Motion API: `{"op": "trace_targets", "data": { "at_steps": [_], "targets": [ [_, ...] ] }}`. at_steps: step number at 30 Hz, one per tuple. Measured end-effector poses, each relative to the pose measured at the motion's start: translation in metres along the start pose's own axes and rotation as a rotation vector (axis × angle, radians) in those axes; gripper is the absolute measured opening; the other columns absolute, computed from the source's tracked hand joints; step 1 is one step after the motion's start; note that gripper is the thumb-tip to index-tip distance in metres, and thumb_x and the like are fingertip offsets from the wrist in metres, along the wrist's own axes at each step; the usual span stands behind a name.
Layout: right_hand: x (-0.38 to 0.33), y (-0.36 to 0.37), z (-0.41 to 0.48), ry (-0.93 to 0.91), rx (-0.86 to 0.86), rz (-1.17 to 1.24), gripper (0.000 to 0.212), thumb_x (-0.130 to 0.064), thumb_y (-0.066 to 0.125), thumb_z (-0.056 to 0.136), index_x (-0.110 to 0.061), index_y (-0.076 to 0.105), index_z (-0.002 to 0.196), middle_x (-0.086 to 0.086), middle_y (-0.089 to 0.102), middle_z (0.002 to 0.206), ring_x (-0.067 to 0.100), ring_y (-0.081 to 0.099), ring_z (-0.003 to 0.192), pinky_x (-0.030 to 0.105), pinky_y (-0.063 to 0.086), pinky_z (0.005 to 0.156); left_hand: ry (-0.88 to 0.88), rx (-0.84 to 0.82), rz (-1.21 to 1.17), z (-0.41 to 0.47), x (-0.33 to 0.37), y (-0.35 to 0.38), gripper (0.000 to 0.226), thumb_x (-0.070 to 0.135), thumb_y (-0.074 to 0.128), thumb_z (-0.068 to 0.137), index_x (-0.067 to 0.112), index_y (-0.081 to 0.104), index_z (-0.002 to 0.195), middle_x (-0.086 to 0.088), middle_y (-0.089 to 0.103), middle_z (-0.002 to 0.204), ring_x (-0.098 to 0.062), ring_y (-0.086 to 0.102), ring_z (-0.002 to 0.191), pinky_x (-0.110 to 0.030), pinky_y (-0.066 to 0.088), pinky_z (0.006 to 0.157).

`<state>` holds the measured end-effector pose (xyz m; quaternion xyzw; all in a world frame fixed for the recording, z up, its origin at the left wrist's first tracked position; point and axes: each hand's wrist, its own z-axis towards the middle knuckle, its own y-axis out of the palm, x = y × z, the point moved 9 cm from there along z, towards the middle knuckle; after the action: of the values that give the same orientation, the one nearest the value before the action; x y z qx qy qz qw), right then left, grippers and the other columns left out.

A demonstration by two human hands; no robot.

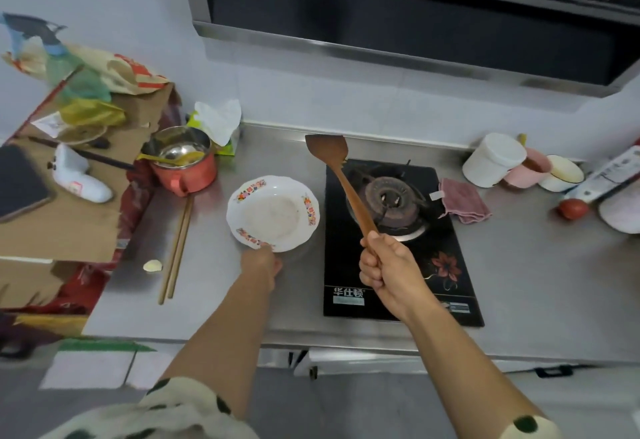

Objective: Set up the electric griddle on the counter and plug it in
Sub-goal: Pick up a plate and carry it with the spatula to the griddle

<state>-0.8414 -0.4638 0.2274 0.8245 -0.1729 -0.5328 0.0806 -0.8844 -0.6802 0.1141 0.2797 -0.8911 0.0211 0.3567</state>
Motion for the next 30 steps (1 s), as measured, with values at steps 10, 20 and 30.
{"op": "trace_targets", "data": {
  "at_steps": [10, 20, 30],
  "targets": [
    [0.005, -0.005, 0.011, 0.003, -0.032, -0.015, 0.016, -0.023, 0.048, 0.098, -0.009, 0.051, 0.091, -0.002, 0.043, 0.053, 0.006, 0.032, 0.039, 0.017, 0.026, 0.036, 0.007, 0.047, -0.171, 0.023, 0.001, 0.003, 0.047, -0.003, 0.049, 0.093, 0.011, 0.046, 0.137, -0.015, 0.056, 0.135, -0.035, 0.059, 0.116, -0.039, 0.053, 0.08],
    [-0.023, -0.017, -0.011, -0.033, -0.016, 0.01, 0.016, -0.022, 0.048, 0.098, -0.008, 0.051, 0.093, 0.0, 0.042, 0.054, 0.007, 0.031, 0.039, 0.017, 0.024, 0.035, 0.131, 0.085, -0.099, -0.004, 0.023, 0.003, 0.045, -0.006, 0.055, 0.086, 0.004, 0.053, 0.129, -0.018, 0.058, 0.13, -0.035, 0.062, 0.103, -0.04, 0.055, 0.077],
    [-0.095, -0.038, -0.067, -0.193, 0.013, 0.038, 0.02, -0.02, 0.044, 0.1, -0.008, 0.05, 0.085, -0.004, 0.041, 0.048, 0.005, 0.029, 0.036, 0.016, 0.024, 0.033, 0.267, -0.151, 0.11, -0.085, 0.059, 0.071, 0.038, -0.011, 0.052, 0.086, -0.002, 0.058, 0.122, -0.023, 0.062, 0.122, -0.04, 0.062, 0.107, -0.035, 0.054, 0.059]
  ]
}}
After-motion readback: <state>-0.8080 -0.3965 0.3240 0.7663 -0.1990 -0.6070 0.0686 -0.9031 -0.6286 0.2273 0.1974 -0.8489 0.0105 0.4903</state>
